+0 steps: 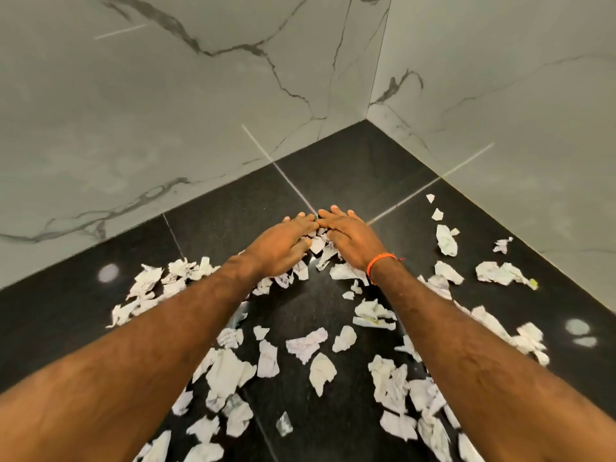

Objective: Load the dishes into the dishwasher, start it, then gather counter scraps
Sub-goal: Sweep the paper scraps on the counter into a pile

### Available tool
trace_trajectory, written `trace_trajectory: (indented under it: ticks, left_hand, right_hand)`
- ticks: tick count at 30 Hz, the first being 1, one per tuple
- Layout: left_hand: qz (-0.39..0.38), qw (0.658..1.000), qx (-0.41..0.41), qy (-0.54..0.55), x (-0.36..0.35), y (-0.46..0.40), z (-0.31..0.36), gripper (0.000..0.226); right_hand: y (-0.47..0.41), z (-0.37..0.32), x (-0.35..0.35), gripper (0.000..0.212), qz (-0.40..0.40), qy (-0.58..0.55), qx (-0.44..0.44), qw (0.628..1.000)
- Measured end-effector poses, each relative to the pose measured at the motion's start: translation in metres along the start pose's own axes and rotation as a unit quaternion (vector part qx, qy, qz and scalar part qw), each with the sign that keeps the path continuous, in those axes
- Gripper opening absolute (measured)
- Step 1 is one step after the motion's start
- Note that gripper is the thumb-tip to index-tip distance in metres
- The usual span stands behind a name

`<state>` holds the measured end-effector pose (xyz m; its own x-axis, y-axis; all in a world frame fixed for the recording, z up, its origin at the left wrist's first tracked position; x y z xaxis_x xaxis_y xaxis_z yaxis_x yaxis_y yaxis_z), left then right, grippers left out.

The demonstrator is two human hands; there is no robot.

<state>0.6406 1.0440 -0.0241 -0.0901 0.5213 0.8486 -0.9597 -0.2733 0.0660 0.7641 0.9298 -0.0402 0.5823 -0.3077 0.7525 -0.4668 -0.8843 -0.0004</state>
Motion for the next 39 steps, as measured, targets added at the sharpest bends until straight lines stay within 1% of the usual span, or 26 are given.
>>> trace_trajectory:
  ticks: [3, 4, 5, 6, 7, 9, 10, 12, 14, 17, 19, 20, 21, 22, 23, 24, 25, 26, 28, 29, 31, 32, 34, 36, 37, 39]
  left_hand:
    - [0.028, 1.0, -0.01, -0.004, 0.003, 0.019, 0.016, 0.035]
    - [0.038, 0.999, -0.02, -0.021, 0.005, 0.022, 0.024, 0.031]
    - [0.045, 0.998, -0.032, -0.04, 0.006, 0.022, 0.032, 0.029]
    - [0.052, 0.996, -0.046, -0.056, 0.006, 0.02, 0.041, 0.029]
    - [0.058, 0.995, -0.058, -0.066, 0.005, 0.016, 0.048, 0.031]
    - [0.052, 0.993, -0.07, -0.073, 0.0, 0.004, 0.062, 0.04]
    - [0.039, 0.994, -0.073, -0.074, -0.005, -0.004, 0.068, 0.044]
    - [0.005, 0.994, -0.079, -0.076, -0.016, -0.019, 0.084, 0.051]
    - [-0.012, 0.993, -0.09, -0.079, -0.029, -0.033, 0.102, 0.058]
    - [-0.026, 0.992, -0.099, -0.07, -0.047, -0.052, 0.126, 0.066]
    - [-0.033, 0.992, -0.106, -0.062, -0.056, -0.062, 0.139, 0.064]
    - [-0.034, 0.991, -0.11, -0.061, -0.059, -0.066, 0.145, 0.062]
    - [-0.037, 0.991, -0.115, -0.063, -0.063, -0.07, 0.153, 0.062]
    - [-0.043, 0.99, -0.119, -0.069, -0.066, -0.074, 0.159, 0.064]
    - [-0.049, 0.988, -0.121, -0.077, -0.069, -0.078, 0.164, 0.067]
    - [-0.054, 0.987, -0.125, -0.085, -0.072, -0.082, 0.171, 0.069]
    - [-0.058, 0.986, -0.129, -0.09, -0.075, -0.088, 0.176, 0.07]
    - [-0.06, 0.985, -0.13, -0.09, -0.077, -0.095, 0.181, 0.07]
    - [-0.063, 0.986, -0.125, -0.093, -0.079, -0.11, 0.189, 0.069]
    - [-0.066, 0.986, -0.119, -0.098, -0.08, -0.119, 0.191, 0.068]
    - [-0.084, 0.983, -0.116, -0.113, -0.082, -0.138, 0.192, 0.069]
    - [-0.097, 0.98, -0.123, -0.124, -0.083, -0.148, 0.192, 0.071]
    - [-0.125, 0.968, -0.146, -0.159, -0.088, -0.163, 0.189, 0.075]
    - [-0.155, 0.957, -0.162, -0.183, -0.093, -0.166, 0.189, 0.075]
    - [-0.166, 0.954, -0.173, -0.181, -0.096, -0.161, 0.19, 0.073]
    - [-0.174, 0.95, -0.203, -0.161, -0.101, -0.142, 0.191, 0.068]
  right_hand:
    - [0.032, -0.009, -0.003, 0.05, -0.018, -0.086, -0.037, 0.995]
    - [0.04, -0.011, 0.002, 0.045, -0.004, -0.118, -0.051, 0.992]
    - [0.046, -0.01, 0.011, 0.039, 0.03, -0.131, -0.064, 0.989]
    - [0.05, -0.005, 0.025, 0.034, 0.079, -0.116, -0.071, 0.987]
    - [0.051, 0.003, 0.041, 0.031, 0.13, -0.073, -0.074, 0.986]
    - [0.047, 0.026, 0.076, 0.032, 0.189, 0.032, -0.082, 0.978]
    - [0.043, 0.042, 0.093, 0.035, 0.187, 0.086, -0.102, 0.973]
    - [0.038, 0.082, 0.117, 0.046, 0.132, 0.169, -0.184, 0.959]
    - [0.044, 0.11, 0.125, 0.055, 0.079, 0.202, -0.233, 0.948]
    - [0.07, 0.107, 0.113, 0.049, 0.074, 0.202, -0.195, 0.957]
    - [0.094, 0.092, 0.1, 0.046, 0.07, 0.107, -0.152, 0.98]
    - [0.107, 0.086, 0.097, 0.044, 0.076, 0.035, -0.134, 0.987]
    - [0.119, 0.085, 0.101, 0.042, 0.106, -0.025, -0.127, 0.986]
    - [0.128, 0.09, 0.111, 0.04, 0.154, -0.052, -0.131, 0.978]
    - [0.134, 0.099, 0.123, 0.038, 0.203, -0.041, -0.145, 0.968]
    - [0.138, 0.114, 0.136, 0.038, 0.242, -0.002, -0.168, 0.956]
    - [0.141, 0.127, 0.149, 0.038, 0.259, 0.048, -0.198, 0.944]
    - [0.145, 0.141, 0.156, 0.04, 0.247, 0.091, -0.241, 0.934]
    - [0.152, 0.156, 0.153, 0.049, 0.182, 0.123, -0.298, 0.929]
    - [0.155, 0.155, 0.145, 0.051, 0.152, 0.119, -0.295, 0.936]
    - [0.164, 0.139, 0.125, 0.049, 0.125, 0.074, -0.232, 0.962]
    - [0.17, 0.128, 0.119, 0.047, 0.13, 0.026, -0.199, 0.971]
    - [0.179, 0.118, 0.123, 0.042, 0.177, -0.036, -0.17, 0.969]
    - [0.181, 0.129, 0.14, 0.04, 0.249, 0.014, -0.195, 0.949]
    - [0.183, 0.139, 0.147, 0.042, 0.262, 0.051, -0.222, 0.938]
    - [0.188, 0.157, 0.148, 0.049, 0.218, 0.109, -0.293, 0.924]
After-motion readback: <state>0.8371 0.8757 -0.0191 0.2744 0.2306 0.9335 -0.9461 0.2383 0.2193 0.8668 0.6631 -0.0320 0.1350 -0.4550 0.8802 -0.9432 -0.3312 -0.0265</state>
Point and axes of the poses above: each hand's wrist, its own y-axis away from the middle knuckle, its own x-axis out of the back of the hand, z = x × y, the point moved 4 cm from there along -y, towards the middle knuckle, and after that the axes turned 6 degrees about z, right-handed, at the moved point
